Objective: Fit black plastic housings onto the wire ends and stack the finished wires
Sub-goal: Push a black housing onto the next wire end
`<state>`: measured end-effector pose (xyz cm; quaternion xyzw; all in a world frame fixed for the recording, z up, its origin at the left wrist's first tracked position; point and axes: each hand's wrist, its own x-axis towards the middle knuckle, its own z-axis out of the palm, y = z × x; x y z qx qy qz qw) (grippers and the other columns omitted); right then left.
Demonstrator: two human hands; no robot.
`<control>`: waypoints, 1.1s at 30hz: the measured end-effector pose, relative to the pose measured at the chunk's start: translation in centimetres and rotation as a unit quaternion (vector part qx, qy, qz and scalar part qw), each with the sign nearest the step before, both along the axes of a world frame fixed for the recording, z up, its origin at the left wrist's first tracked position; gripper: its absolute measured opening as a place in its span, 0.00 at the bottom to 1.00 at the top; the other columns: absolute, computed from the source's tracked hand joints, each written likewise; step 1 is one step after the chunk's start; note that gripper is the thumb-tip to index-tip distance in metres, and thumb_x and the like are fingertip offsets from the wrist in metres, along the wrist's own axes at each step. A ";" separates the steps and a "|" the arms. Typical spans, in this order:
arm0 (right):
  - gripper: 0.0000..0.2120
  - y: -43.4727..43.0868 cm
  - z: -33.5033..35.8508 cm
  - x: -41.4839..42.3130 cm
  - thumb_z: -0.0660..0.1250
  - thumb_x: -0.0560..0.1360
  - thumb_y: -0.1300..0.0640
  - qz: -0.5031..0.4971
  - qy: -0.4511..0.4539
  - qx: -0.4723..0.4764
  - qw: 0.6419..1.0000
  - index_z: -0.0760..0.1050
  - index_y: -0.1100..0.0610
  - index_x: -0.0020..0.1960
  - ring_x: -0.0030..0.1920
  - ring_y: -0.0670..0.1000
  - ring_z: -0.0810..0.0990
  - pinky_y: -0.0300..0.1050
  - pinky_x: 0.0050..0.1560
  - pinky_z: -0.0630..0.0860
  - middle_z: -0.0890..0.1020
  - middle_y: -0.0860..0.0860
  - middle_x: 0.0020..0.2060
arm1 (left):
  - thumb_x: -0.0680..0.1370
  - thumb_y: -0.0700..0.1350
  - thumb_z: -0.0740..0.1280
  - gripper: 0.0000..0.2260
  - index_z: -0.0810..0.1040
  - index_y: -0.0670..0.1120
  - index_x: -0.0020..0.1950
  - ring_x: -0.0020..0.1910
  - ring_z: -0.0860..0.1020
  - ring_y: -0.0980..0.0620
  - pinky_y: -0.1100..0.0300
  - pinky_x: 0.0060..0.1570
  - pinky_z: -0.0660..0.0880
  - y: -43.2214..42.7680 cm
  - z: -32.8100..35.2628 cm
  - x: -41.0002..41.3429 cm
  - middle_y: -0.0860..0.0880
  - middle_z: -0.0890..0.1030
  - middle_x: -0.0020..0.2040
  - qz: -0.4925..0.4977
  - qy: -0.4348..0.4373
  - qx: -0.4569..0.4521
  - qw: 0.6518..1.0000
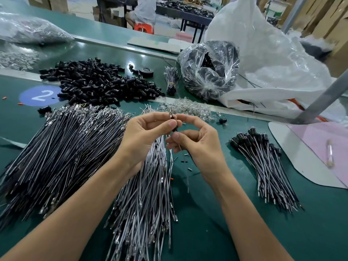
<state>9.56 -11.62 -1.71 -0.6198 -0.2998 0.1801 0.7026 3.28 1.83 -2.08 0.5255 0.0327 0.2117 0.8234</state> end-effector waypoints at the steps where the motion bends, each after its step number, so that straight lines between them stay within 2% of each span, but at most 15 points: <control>1: 0.16 0.0 0.0 0.0 0.70 0.74 0.68 -0.001 -0.006 0.004 1.000 0.75 0.56 0.59 0.34 0.52 0.85 0.39 0.35 0.79 0.86 0.56 0.35 | 0.61 0.47 0.77 0.11 0.86 0.46 0.41 0.39 0.84 0.51 0.62 0.42 0.80 -0.1 0.0 0.0 0.43 0.86 0.43 -0.003 0.005 -0.001 1.000; 5: 0.16 0.1 -0.1 -0.2 0.69 0.74 0.68 -0.001 -0.015 0.017 1.000 0.74 0.57 0.60 0.35 0.52 0.85 0.40 0.36 0.80 0.86 0.55 0.35 | 0.64 0.47 0.76 0.09 0.86 0.48 0.42 0.38 0.83 0.51 0.61 0.38 0.79 -0.2 0.1 -0.1 0.43 0.86 0.43 -0.006 0.009 0.014 1.000; 8: 0.16 0.2 -0.1 -0.3 0.70 0.74 0.67 -0.001 -0.014 0.018 1.000 0.75 0.57 0.60 0.35 0.53 0.85 0.40 0.36 0.79 0.86 0.56 0.36 | 0.64 0.48 0.76 0.11 0.85 0.47 0.44 0.37 0.83 0.50 0.60 0.38 0.79 -0.1 0.2 -0.3 0.42 0.86 0.43 0.009 0.011 0.019 1.000; 11: 0.17 0.2 0.0 -0.3 0.71 0.74 0.66 -0.005 -0.011 0.011 1.000 0.74 0.59 0.61 0.35 0.53 0.85 0.41 0.36 0.80 0.86 0.57 0.36 | 0.67 0.46 0.75 0.08 0.84 0.46 0.44 0.39 0.83 0.50 0.61 0.41 0.79 -0.1 0.2 -0.3 0.42 0.86 0.43 0.035 -0.001 0.025 0.999; 16: 0.16 0.2 -0.1 -0.4 0.70 0.74 0.67 -0.012 -0.010 -0.002 1.000 0.74 0.61 0.61 0.36 0.54 0.86 0.41 0.37 0.80 0.86 0.57 0.37 | 0.67 0.45 0.73 0.10 0.84 0.42 0.45 0.41 0.82 0.52 0.61 0.47 0.79 -0.1 0.1 -0.1 0.46 0.86 0.42 0.058 0.006 0.029 0.998; 20: 0.10 0.4 -0.1 -0.5 0.69 0.75 0.68 -0.020 -0.003 -0.017 1.000 0.77 0.60 0.55 0.39 0.52 0.86 0.41 0.39 0.81 0.86 0.55 0.38 | 0.67 0.42 0.73 0.07 0.84 0.43 0.43 0.40 0.83 0.52 0.63 0.43 0.79 0.0 0.2 -0.1 0.46 0.86 0.41 0.062 -0.006 -0.007 0.998; 23: 0.04 0.5 -0.2 -0.5 0.69 0.75 0.67 -0.039 -0.011 -0.042 0.998 0.76 0.61 0.48 0.38 0.53 0.86 0.42 0.39 0.82 0.86 0.54 0.37 | 0.64 0.46 0.76 0.09 0.86 0.46 0.42 0.42 0.83 0.53 0.64 0.44 0.77 0.3 0.2 -0.1 0.47 0.86 0.43 0.068 -0.006 0.001 0.998; 29: 0.04 0.4 0.1 -0.7 0.68 0.77 0.66 -0.038 -0.019 -0.053 0.998 0.74 0.60 0.45 0.37 0.54 0.86 0.41 0.36 0.80 0.86 0.57 0.37 | 0.63 0.48 0.76 0.11 0.86 0.45 0.42 0.42 0.82 0.55 0.65 0.44 0.77 0.3 0.1 0.0 0.47 0.86 0.43 0.057 -0.007 -0.001 0.998; 33: 0.06 0.3 0.0 -0.8 0.66 0.78 0.66 -0.035 -0.025 -0.050 0.998 0.73 0.59 0.43 0.37 0.53 0.86 0.41 0.37 0.80 0.86 0.57 0.38 | 0.65 0.44 0.75 0.08 0.86 0.45 0.42 0.41 0.83 0.54 0.65 0.43 0.77 0.2 0.1 0.0 0.46 0.86 0.43 0.047 -0.013 -0.018 0.999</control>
